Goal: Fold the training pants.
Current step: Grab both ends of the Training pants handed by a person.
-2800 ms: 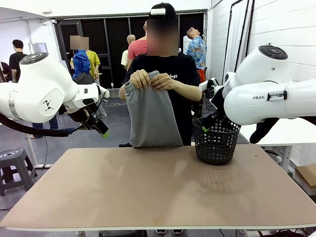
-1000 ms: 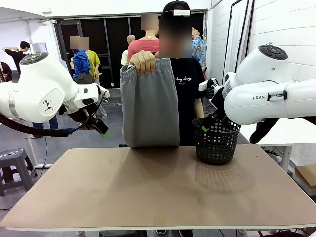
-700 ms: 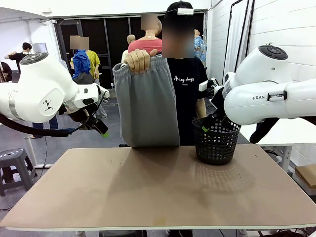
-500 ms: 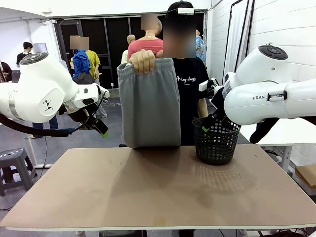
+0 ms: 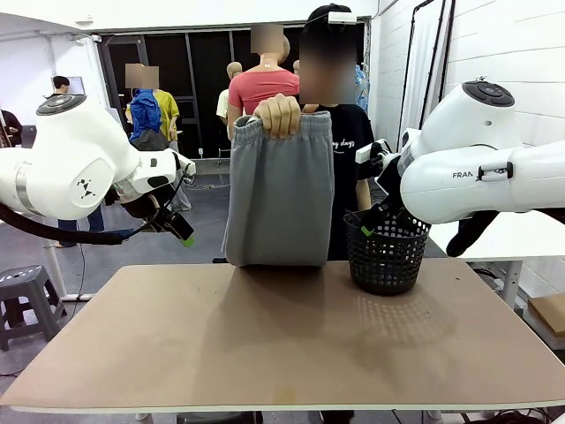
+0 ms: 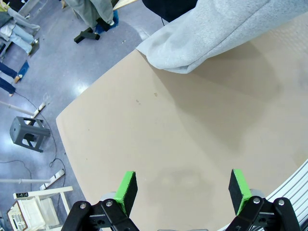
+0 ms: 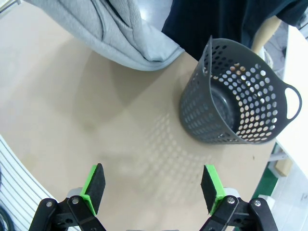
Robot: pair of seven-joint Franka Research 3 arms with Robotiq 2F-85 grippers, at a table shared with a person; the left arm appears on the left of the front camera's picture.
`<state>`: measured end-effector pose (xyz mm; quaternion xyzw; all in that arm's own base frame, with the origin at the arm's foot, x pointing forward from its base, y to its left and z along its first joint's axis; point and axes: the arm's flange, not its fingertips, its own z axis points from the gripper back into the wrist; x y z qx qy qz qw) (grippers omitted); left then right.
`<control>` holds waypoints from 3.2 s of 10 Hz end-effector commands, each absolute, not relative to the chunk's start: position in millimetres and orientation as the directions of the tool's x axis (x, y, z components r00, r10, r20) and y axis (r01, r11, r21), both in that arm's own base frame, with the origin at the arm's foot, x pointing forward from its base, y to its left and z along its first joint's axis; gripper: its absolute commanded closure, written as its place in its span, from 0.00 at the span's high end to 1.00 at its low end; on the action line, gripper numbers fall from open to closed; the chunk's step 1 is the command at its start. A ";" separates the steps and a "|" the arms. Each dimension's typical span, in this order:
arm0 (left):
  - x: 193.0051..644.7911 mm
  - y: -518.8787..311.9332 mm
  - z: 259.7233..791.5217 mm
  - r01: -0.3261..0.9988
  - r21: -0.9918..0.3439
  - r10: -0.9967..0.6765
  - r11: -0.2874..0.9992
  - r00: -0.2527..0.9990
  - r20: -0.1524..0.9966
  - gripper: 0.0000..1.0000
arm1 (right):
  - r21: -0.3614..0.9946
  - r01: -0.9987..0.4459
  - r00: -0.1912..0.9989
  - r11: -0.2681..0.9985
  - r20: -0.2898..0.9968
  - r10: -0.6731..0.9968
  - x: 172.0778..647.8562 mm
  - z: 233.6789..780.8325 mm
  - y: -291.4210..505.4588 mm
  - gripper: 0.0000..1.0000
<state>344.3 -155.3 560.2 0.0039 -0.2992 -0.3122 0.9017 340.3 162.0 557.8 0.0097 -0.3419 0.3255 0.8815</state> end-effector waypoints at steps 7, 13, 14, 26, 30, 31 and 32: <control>342.7 -153.1 567.5 0.667 0.353 -0.742 0.657 0.488 0.459 1.00 | -0.304 -0.645 0.433 0.701 0.610 0.663 342.1 563.3 152.5 1.00; 387.0 -141.7 568.6 0.835 0.423 -0.925 0.352 0.243 0.291 1.00 | -0.461 -0.816 0.143 0.350 0.426 0.893 373.3 553.8 126.4 1.00; 397.3 -142.0 566.0 0.856 0.410 -0.938 0.316 0.216 0.271 1.00 | -0.460 -0.836 0.122 0.300 0.376 0.918 380.3 548.1 123.7 1.00; 435.4 -146.8 526.4 0.911 0.370 -0.938 0.181 0.046 0.344 1.00 | -0.466 -0.860 -0.032 0.209 0.457 0.889 419.6 497.8 129.8 1.00; 445.2 -146.4 512.3 0.919 0.372 -0.904 0.131 -0.043 0.425 1.00 | -0.436 -0.880 -0.103 0.189 0.564 0.819 421.9 478.0 124.9 1.00; 445.1 -148.9 511.8 0.926 0.361 -0.887 0.110 -0.072 0.456 1.00 | -0.433 -0.881 -0.123 0.190 0.598 0.792 424.4 476.3 125.8 1.00; 440.9 -154.3 512.3 0.934 0.345 -0.861 0.095 -0.097 0.499 1.00 | -0.429 -0.882 -0.144 0.195 0.639 0.756 422.1 477.5 126.8 1.00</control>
